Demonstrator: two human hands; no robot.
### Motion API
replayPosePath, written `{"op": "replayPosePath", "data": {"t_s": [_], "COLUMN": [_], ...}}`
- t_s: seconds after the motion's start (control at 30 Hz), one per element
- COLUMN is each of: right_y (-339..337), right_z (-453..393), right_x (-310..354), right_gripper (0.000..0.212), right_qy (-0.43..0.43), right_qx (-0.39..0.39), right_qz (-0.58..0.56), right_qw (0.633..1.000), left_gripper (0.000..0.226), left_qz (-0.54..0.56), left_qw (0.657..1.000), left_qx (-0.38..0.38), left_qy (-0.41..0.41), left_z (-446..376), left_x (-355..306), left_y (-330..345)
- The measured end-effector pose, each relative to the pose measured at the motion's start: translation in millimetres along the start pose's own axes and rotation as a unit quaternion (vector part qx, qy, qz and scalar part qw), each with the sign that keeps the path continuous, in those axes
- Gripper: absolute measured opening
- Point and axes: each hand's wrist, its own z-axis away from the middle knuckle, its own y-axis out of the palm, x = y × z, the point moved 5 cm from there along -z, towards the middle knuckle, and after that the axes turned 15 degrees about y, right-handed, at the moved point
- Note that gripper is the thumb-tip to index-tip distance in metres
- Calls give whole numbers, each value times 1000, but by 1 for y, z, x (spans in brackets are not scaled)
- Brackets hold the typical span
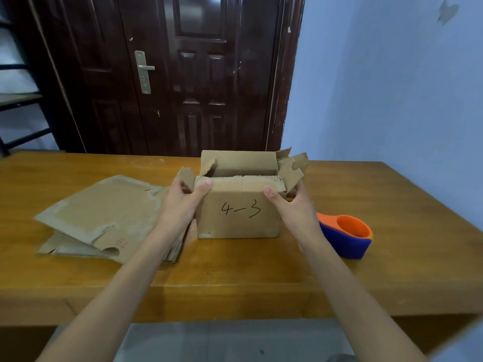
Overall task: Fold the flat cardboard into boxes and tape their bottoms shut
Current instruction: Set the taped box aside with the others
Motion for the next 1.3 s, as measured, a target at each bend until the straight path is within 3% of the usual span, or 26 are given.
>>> {"op": "replayPosePath", "data": {"t_s": [0.07,0.17,0.37,0.53,0.6,0.7,0.8,0.87,0.97,1.13,1.3], "right_y": [4,12,21,25,25,11,3,2,-9,-39,-33], "right_z": [-10,-28,-64,-86,-92,-98,-105,-113,-124,-156,-175], "right_x": [2,3,4,10,12,18,22,20,23,45,60], "right_gripper": [75,76,75,66,80,121,144,148,142,121,105], "right_qy": [3,11,20,28,34,60,53,40,-9,-128,-121], "right_qx": [11,23,35,34,-3,-112,-82,-34,30,47,82], "right_qz": [-8,-24,-28,-26,21,167,182,209,286,417,518], "right_qw": [1000,999,999,999,999,978,978,977,958,899,843], "left_gripper": [75,51,41,53,54,54,57,65,68,65,64], "left_qz": [-3,-10,4,16,27,18,-25,-19,-11,24,43], "left_qw": [1000,1000,999,999,998,998,997,997,997,998,996], "left_qx": [-8,-4,-19,-25,-23,-30,-40,-44,-53,-38,-43], "left_qy": [-9,-22,-37,-45,-52,-60,-60,-62,-56,-45,-67], "left_z": [-8,-22,-48,-65,-70,-74,-75,-77,-80,-75,-74], "left_x": [5,8,16,23,25,28,34,38,39,37,35], "left_y": [2,7,20,27,28,32,36,38,41,51,52]}}
